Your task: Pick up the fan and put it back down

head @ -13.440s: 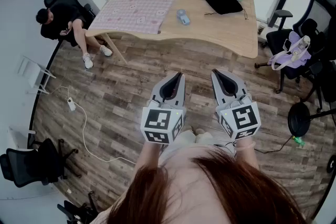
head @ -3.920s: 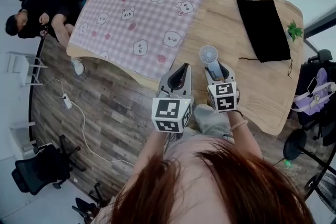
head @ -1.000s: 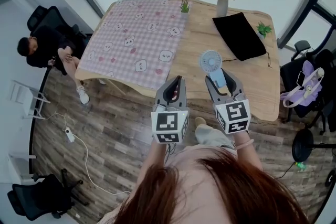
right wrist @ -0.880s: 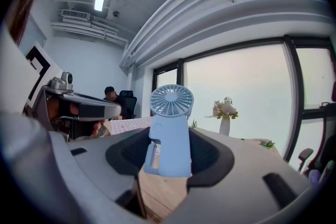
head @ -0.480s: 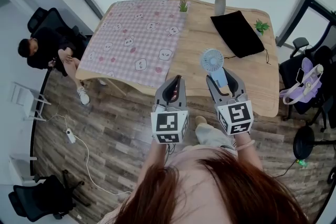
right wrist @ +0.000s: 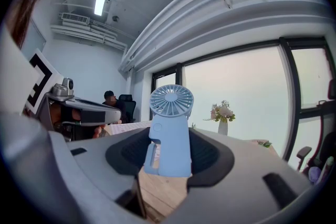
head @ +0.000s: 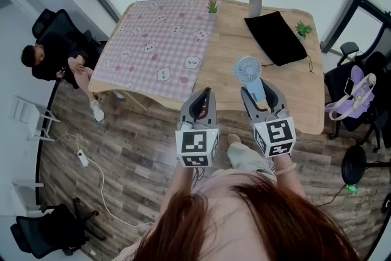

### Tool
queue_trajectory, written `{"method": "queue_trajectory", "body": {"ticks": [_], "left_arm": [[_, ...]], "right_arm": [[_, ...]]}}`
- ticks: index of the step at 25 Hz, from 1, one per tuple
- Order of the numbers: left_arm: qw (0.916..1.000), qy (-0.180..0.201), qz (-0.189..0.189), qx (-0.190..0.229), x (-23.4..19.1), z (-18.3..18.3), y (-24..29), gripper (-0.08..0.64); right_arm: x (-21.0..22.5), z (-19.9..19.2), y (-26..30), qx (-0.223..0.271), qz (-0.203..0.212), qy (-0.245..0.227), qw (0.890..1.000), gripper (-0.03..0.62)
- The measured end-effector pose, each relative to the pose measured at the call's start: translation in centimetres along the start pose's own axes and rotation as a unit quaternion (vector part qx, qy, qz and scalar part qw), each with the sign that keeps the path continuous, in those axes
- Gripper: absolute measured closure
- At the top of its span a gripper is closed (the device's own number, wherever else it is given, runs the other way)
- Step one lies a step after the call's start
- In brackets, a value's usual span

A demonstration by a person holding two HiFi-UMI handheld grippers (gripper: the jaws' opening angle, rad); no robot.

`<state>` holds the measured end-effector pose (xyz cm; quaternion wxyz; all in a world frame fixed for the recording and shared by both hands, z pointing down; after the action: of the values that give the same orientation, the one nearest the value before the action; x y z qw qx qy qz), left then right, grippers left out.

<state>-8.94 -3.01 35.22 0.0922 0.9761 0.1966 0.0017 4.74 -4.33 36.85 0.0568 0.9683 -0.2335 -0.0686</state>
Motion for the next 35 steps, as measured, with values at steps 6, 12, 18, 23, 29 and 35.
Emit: {"method": "queue_trajectory", "body": {"ticks": [6, 12, 18, 23, 29, 35], "left_arm": [[1.0, 0.0, -0.001, 0.0, 0.0, 0.1, 0.4, 0.546], [1.0, -0.002, -0.002, -0.002, 0.1, 0.0, 0.9, 0.546], [1.0, -0.004, -0.003, -0.007, 0.1, -0.2, 1.4, 0.546], [1.0, -0.003, -0.003, -0.008, -0.1, -0.1, 2.0, 0.546], [0.9999, -0.006, -0.001, -0.01, -0.4, -0.3, 2.9, 0.546], [0.9999, -0.009, 0.002, -0.012, -0.7, -0.3, 3.8, 0.546]], "right_arm": [[0.3, -0.1, 0.2, -0.002, 0.0, 0.001, 1.0, 0.379], [0.6, -0.4, 0.5, -0.007, 0.0, 0.001, 1.0, 0.379], [0.8, -0.9, 1.0, -0.015, 0.003, -0.001, 1.0, 0.379], [1.1, -1.4, 1.6, -0.023, 0.006, -0.002, 1.0, 0.379], [1.5, -2.0, 2.7, -0.032, 0.011, -0.006, 0.999, 0.379], [1.7, -2.8, 3.7, -0.046, 0.018, -0.009, 0.999, 0.379]]}}
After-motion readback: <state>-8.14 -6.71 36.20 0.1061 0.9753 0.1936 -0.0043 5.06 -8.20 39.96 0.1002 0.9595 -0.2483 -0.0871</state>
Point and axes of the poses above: the fingertips, and each gripper's own axes: y forward along the fingers, x to its right, z out of its top, the point moved 3 cm from there along -y, backward along the fingers, and after that the axes turned 3 degrees about -y, right-handed, at the moved point
